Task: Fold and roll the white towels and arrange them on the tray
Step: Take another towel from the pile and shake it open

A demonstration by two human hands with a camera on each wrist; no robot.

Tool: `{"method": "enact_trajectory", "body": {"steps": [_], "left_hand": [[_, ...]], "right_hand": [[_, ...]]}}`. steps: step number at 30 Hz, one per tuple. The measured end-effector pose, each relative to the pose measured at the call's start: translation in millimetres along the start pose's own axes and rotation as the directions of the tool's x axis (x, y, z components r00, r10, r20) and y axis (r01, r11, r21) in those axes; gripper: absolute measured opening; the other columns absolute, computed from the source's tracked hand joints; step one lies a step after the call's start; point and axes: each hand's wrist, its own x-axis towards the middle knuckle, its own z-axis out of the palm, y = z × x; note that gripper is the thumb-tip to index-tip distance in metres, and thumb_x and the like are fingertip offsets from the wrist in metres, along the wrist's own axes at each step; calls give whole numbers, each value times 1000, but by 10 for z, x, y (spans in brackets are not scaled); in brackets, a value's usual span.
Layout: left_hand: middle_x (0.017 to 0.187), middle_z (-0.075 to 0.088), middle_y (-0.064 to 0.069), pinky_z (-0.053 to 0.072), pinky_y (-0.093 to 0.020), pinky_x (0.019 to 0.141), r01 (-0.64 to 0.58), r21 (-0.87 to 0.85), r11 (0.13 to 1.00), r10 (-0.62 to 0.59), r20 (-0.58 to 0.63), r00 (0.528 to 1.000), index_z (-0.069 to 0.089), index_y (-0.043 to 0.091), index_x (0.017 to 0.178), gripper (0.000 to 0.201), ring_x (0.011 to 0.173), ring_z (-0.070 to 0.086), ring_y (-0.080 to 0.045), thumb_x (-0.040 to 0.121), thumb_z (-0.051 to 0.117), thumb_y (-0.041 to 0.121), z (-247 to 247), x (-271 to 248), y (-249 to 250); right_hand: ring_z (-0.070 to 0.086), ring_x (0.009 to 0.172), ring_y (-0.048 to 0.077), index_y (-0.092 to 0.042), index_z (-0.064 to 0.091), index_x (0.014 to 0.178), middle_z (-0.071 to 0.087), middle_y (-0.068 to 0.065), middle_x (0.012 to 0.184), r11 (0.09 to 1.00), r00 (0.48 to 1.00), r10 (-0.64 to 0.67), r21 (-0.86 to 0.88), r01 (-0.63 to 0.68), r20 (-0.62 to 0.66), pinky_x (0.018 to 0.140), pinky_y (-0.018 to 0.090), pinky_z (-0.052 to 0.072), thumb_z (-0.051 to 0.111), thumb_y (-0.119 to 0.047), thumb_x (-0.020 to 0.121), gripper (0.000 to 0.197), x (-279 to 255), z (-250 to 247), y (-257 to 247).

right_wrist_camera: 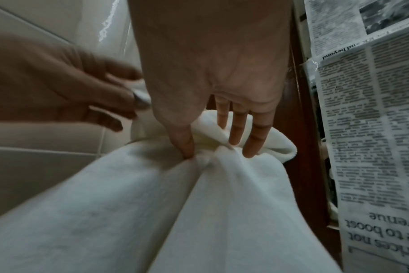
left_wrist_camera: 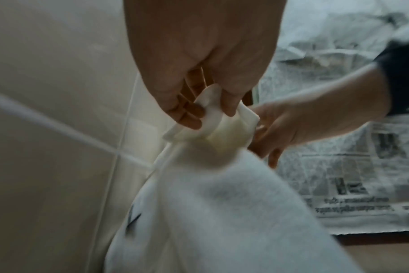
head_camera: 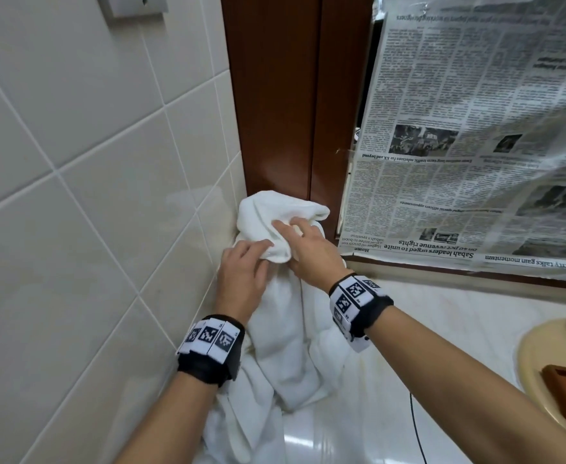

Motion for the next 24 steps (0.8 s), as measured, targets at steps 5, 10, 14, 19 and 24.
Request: {"method": "enact_trajectory", "body": {"steps": [5, 10, 14, 19, 24], "left_hand": [[102, 64, 3, 45, -28, 81, -212, -63, 975, 211, -17, 977, 71, 16, 111, 27, 90, 56, -19, 86, 71, 5, -266, -270, 312], [103, 60, 7, 43, -26, 88, -57, 12, 998, 56, 66, 996, 65, 20, 119, 34, 96, 46, -12, 86, 74, 13, -268, -444, 237], [95, 60, 6, 44, -35, 85, -2, 19, 1000, 0, 92, 996, 74, 22, 100, 12, 93, 47, -18, 88, 74, 20, -145, -441, 166], [120, 63, 17, 47, -15, 81, 47, -390, 920, 45, 225, 973, 67, 24, 105, 11, 111, 57, 2, 95, 65, 20, 25, -571, 626], [95, 69, 12, 57, -29, 74, 108, -481, 870, 94, 378, 921, 64, 25, 97, 6, 88, 67, -8, 99, 59, 21, 164, -822, 1094]], "right_hand": [[51, 107, 28, -25, 61, 113, 47, 1, 121, 996, 992, -74, 42, 78, -104, 67, 38, 51, 66, -20, 85, 29, -199, -142, 241], [54, 94, 21, -14, 65, 94, 58, -1, 106, 942, 937, -72, 286, 177, -341, 81, 27, 46, 77, -14, 79, 19, -767, -557, 555], [49, 103, 21, -13, 61, 83, 62, 1, 113, 978, 951, -85, 158, 137, -296, 87, 27, 38, 72, -36, 78, 26, -1443, -987, 754], [63, 93, 7, -9, 68, 89, 70, -2, 104, 919, 995, 23, 395, 15, -93, 77, 23, 48, 62, -27, 78, 22, -2288, -1233, 867], [43, 59, 4, -19, 43, 70, 52, 2, 64, 885, 980, 197, 426, -186, 20, 54, 29, 31, 63, -15, 80, 23, -3042, -1260, 969]]}}
